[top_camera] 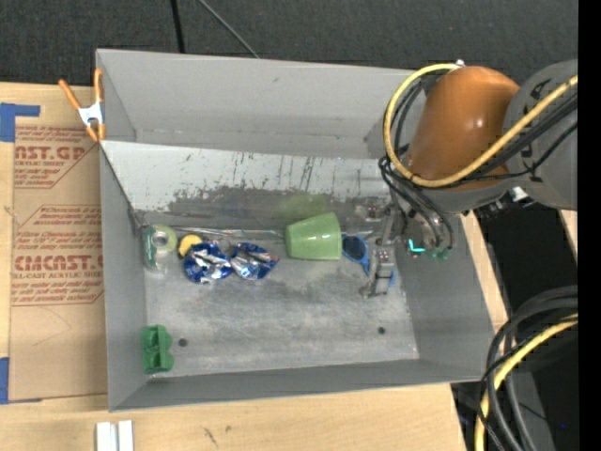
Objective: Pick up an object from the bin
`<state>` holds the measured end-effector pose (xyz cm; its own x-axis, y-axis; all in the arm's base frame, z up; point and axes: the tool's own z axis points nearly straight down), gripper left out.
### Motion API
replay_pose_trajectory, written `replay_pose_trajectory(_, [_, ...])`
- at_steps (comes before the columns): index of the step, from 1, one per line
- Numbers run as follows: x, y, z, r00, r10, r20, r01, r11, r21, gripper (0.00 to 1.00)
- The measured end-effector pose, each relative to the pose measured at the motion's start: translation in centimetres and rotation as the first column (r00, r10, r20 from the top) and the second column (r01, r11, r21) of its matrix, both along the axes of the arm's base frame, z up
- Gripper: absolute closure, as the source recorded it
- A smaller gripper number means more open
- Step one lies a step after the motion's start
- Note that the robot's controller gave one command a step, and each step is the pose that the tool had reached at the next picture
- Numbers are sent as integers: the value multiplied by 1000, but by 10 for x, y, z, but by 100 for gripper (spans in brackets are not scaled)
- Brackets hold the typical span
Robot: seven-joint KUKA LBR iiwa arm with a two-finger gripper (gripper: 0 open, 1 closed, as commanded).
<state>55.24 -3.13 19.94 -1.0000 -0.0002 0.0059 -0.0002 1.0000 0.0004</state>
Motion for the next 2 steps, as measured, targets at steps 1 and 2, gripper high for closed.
replay_pose_trajectory(1, [21,-27,-117,940,-342,2,342,940,-1,0])
replay_pose_trajectory(2, [41,-72,-128,958,-286,9,286,958,0,0])
